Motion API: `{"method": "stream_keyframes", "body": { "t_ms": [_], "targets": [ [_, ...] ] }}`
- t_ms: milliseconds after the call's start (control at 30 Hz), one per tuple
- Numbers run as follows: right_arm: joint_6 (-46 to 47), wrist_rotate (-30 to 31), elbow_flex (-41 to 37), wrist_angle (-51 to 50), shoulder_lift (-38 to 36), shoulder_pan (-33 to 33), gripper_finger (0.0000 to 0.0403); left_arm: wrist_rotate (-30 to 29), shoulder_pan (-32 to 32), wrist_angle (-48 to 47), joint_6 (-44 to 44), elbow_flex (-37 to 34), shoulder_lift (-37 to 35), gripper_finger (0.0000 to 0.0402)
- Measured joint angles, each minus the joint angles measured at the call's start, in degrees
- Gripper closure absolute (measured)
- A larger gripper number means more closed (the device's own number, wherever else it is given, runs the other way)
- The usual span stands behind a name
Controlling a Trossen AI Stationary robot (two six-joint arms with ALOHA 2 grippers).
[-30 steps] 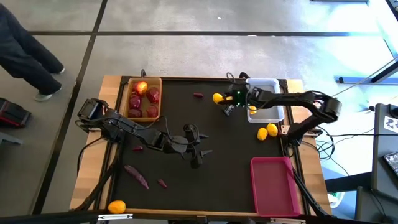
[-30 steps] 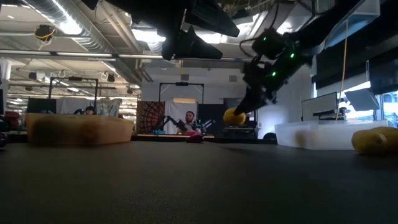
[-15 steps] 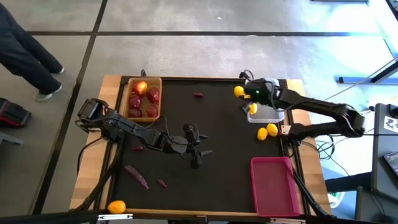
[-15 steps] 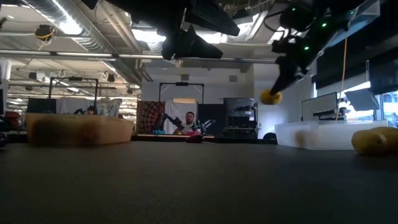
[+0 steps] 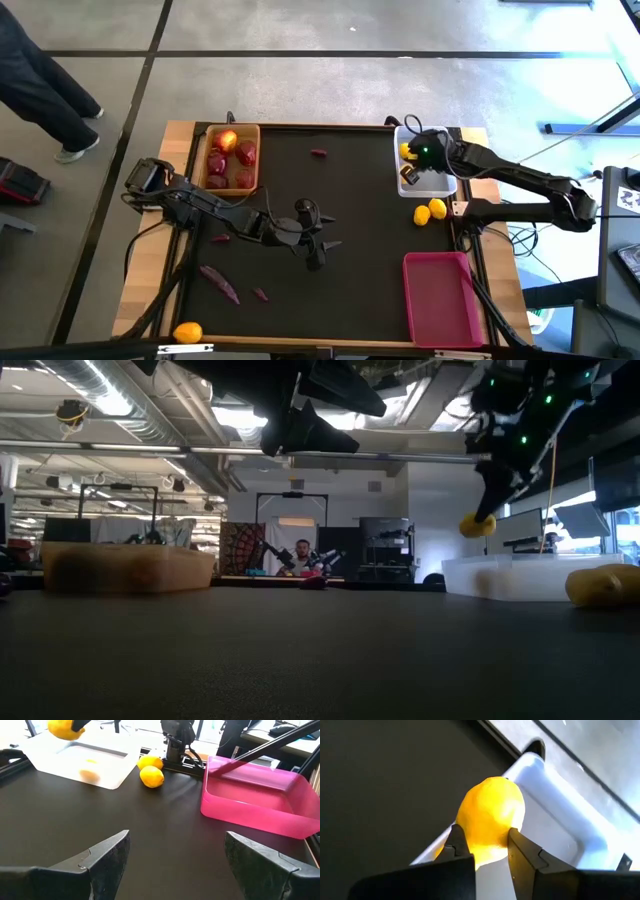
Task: Sort produce into baskets
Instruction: Put the lemon into the white bin
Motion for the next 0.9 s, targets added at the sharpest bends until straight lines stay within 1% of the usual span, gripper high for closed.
{"method": "stream_keyframes", "body": {
  "t_ms": [100,267,400,533,667,900],
  "targets": [
    [-0.26,-1.53,-2.41,1.87,0.74,-3.92,0.0352,0.0,0.0,-0.06,0.0,0.0,0.0,0.0085],
    [-0.39,-8.34,-6.76,8.7,0.85,-10.26,0.0352,0.0,0.0,-0.09,0.04,0.0,0.0,0.0085],
    [-0.02,-9.54,-9.29,11.69,0.85,-14.33,0.0352,0.0,0.0,-0.13,0.42,0.0,0.0,0.0085],
    [0.14,-13.18,-10.92,13.47,1.83,-18.08,0.0352,0.0,0.0,-0.22,0.5,0.0,0.0,0.0085],
    [-0.15,-16.16,-11.8,14.27,4.81,-20.13,0.0352,0.0,0.0,-0.17,0.69,0.0,0.0,0.0085],
    [-0.55,-16.24,-11.81,17.31,9.8,-20.39,0.0352,0.0,0.0,-0.19,1.07,0.0,0.0,0.0085]
  ]
}}
